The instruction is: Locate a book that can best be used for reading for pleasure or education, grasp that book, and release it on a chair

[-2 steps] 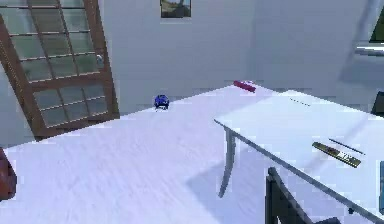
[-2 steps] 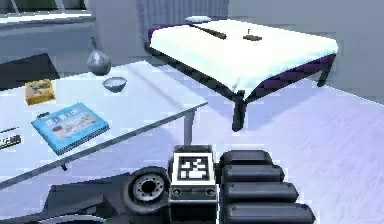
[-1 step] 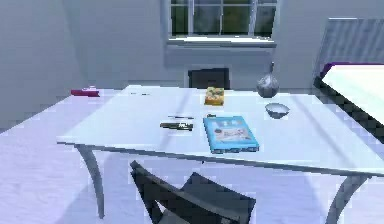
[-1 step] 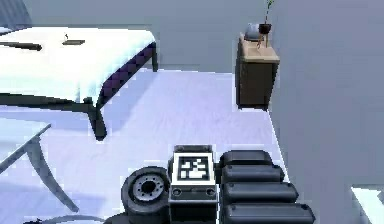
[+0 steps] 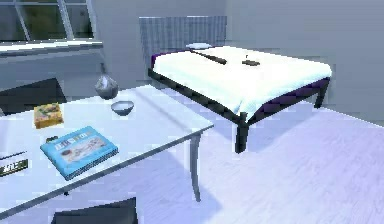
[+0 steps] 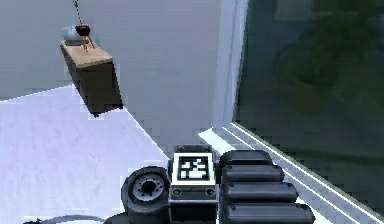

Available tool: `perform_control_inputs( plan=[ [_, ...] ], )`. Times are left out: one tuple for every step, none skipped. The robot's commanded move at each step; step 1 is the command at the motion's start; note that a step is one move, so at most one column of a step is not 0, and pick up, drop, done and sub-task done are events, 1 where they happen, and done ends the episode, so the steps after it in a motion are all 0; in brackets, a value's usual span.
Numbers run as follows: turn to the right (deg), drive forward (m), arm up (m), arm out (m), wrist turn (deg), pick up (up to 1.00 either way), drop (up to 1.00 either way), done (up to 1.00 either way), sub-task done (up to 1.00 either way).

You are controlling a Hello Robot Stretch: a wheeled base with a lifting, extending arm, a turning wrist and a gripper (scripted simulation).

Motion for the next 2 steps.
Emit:
perform_control_inputs(
  plan=[
    [6.0,0.00,0.00,0.00,0.0,0.00,0.00,0.00,0.00],
    [0.0,0.20,0.00,0.00,0.0,0.00,0.00,0.00,0.00]
  ],
)
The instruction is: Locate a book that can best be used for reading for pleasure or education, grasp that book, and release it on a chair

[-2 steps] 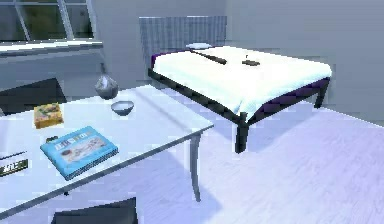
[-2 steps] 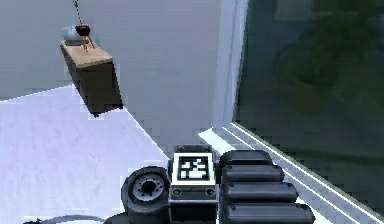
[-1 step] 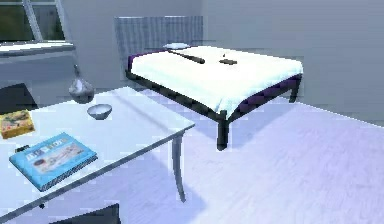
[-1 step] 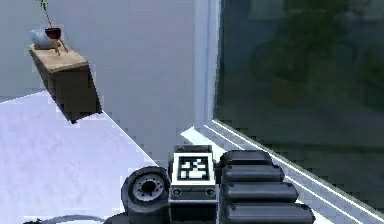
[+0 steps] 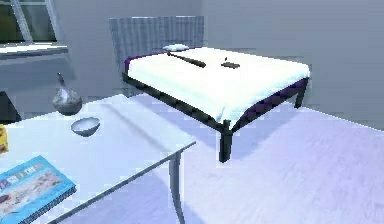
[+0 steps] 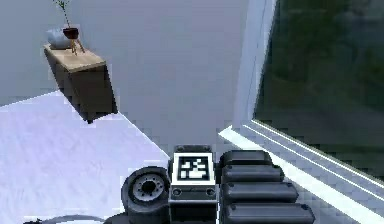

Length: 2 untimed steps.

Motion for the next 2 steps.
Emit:
perform_control_inputs(
  plan=[
    [33.0,0.00,0.00,0.00,0.0,0.00,0.00,0.00,0.00],
    [3.0,0.00,0.00,0.00,0.0,0.00,0.00,0.00,0.00]
  ],
)
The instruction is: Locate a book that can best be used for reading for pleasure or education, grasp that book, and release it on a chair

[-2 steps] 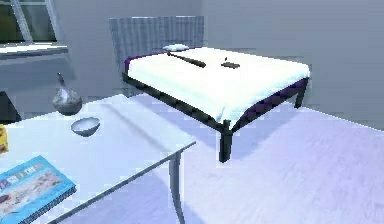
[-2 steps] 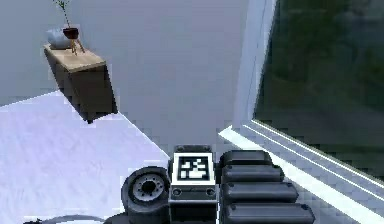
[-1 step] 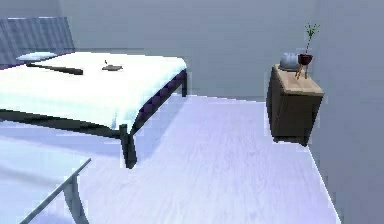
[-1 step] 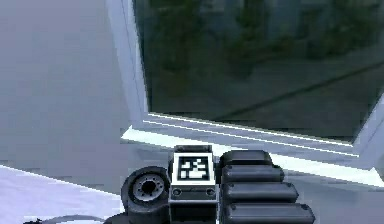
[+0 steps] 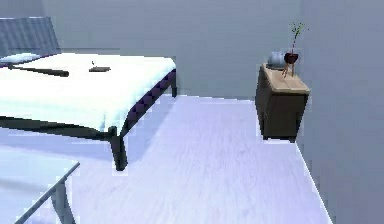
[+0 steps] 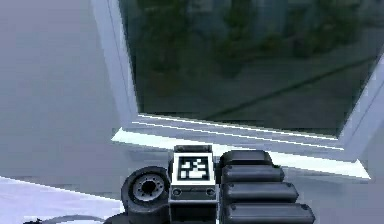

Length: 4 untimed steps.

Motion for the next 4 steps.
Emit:
perform_control_inputs(
  plan=[
    [0.0,0.50,0.00,0.00,0.0,0.00,0.00,0.00,0.00],
    [45.0,0.00,0.00,0.00,0.0,0.00,0.00,0.00,0.00],
    [45.0,0.00,0.00,0.00,0.0,0.00,0.00,0.00,0.00],
    [45.0,0.00,0.00,0.00,0.0,0.00,0.00,0.00,0.00]
  ],
)
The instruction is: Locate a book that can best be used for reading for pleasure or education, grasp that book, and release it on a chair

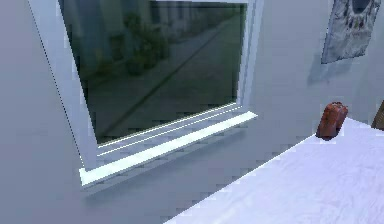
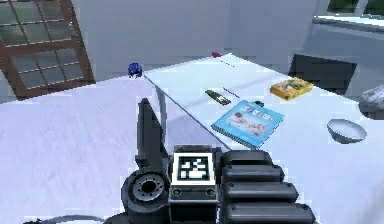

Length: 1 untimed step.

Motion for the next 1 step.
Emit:
perform_control_inputs(
  plan=[
    [15.0,0.00,0.00,0.00,0.0,0.00,0.00,0.00,0.00]
  ],
)
